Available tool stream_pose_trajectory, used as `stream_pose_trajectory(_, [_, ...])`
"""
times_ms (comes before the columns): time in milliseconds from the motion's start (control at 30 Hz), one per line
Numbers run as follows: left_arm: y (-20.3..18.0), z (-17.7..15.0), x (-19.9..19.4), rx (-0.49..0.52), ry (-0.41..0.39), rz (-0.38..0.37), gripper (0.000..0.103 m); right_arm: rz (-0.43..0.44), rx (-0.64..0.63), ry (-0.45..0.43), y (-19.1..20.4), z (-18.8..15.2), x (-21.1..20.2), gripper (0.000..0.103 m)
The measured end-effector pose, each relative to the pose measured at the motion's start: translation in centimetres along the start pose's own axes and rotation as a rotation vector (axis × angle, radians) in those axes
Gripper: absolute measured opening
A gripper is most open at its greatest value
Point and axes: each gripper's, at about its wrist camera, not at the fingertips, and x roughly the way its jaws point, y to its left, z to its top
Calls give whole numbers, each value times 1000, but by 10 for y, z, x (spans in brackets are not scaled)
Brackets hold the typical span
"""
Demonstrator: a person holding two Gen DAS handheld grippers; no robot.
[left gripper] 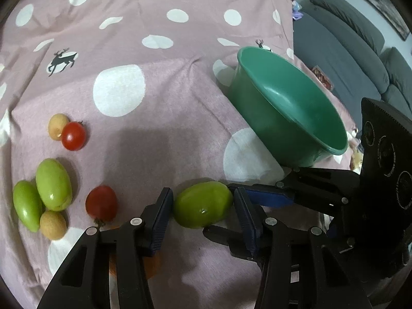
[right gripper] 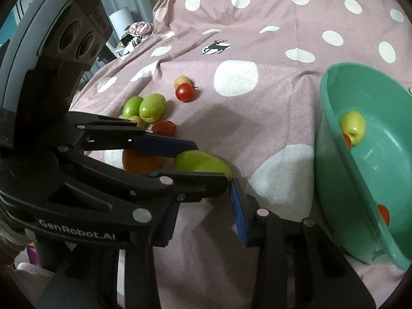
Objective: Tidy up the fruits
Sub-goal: 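Close the left gripper around the large green oval fruit, then carry the green fruit into the teal bowl and open the left gripper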
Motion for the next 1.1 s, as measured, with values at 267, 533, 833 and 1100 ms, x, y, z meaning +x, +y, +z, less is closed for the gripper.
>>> stream_pose_trajectory(267, [-10,1,-21,10,-53,6,49,-2,-11,-51,8,2,-19,39])
stream_pose_trajectory(533, [-31,17,-39,69,-105,15,49,-28,-10,-133,6,7,-49,39])
stream_pose_trajectory(833, [-75,53,-39,173,-149,-13,49,-98,33,-230,-24,8,-93,39])
stream_pose_trajectory(1100, [-115,75,-7,254,-102,-69,49,-175,135,-246,-64,-6,-118,39])
